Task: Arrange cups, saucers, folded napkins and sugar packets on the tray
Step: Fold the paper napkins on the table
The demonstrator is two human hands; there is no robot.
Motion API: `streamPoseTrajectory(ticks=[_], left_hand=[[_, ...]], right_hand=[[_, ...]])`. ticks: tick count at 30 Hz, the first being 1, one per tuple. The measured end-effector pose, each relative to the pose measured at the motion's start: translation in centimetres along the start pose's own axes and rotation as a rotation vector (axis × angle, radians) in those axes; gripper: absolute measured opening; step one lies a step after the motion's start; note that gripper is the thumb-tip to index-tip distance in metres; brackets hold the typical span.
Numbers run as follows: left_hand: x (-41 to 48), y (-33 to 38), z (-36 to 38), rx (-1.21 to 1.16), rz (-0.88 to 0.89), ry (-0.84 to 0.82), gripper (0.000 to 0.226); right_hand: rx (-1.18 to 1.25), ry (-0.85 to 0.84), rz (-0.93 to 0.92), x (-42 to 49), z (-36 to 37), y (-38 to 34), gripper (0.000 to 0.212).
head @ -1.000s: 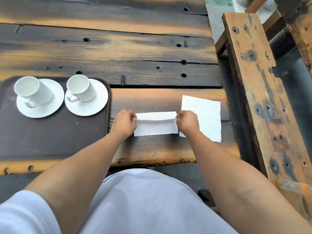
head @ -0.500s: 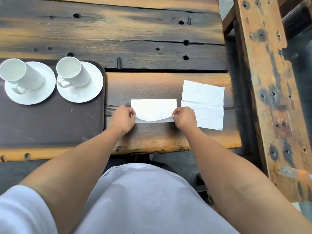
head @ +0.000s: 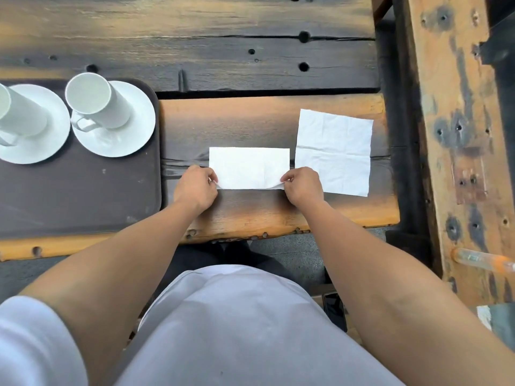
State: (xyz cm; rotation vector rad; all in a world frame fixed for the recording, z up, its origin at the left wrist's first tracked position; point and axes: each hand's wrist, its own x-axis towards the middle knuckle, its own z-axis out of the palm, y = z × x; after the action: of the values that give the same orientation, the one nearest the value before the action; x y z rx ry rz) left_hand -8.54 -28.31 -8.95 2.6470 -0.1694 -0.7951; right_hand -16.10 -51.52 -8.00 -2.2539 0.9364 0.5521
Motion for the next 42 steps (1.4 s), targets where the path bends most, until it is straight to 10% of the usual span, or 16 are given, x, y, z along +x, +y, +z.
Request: streamPoseTrajectory(ticks=[21, 30, 42], left_hand=[[-0.8, 0.7, 0.0, 0.086, -0.068, -0.018, 0.035], [0.4, 0.6, -2.7, 0.148, 0.008, -0.278, 0.034], [3.8, 4.4, -4.4, 0.174, 0.150, -0.330, 0.026]], right_hand=[[0.059, 0.074, 0.123, -1.4, 1.6, -0.6, 0.038], [-0.031, -0.146, 0.099, -2.6, 0.6, -1.0, 0.051], [0.007, -0.075, 0.179, -4.2, -2.5, -2.0, 0.027]])
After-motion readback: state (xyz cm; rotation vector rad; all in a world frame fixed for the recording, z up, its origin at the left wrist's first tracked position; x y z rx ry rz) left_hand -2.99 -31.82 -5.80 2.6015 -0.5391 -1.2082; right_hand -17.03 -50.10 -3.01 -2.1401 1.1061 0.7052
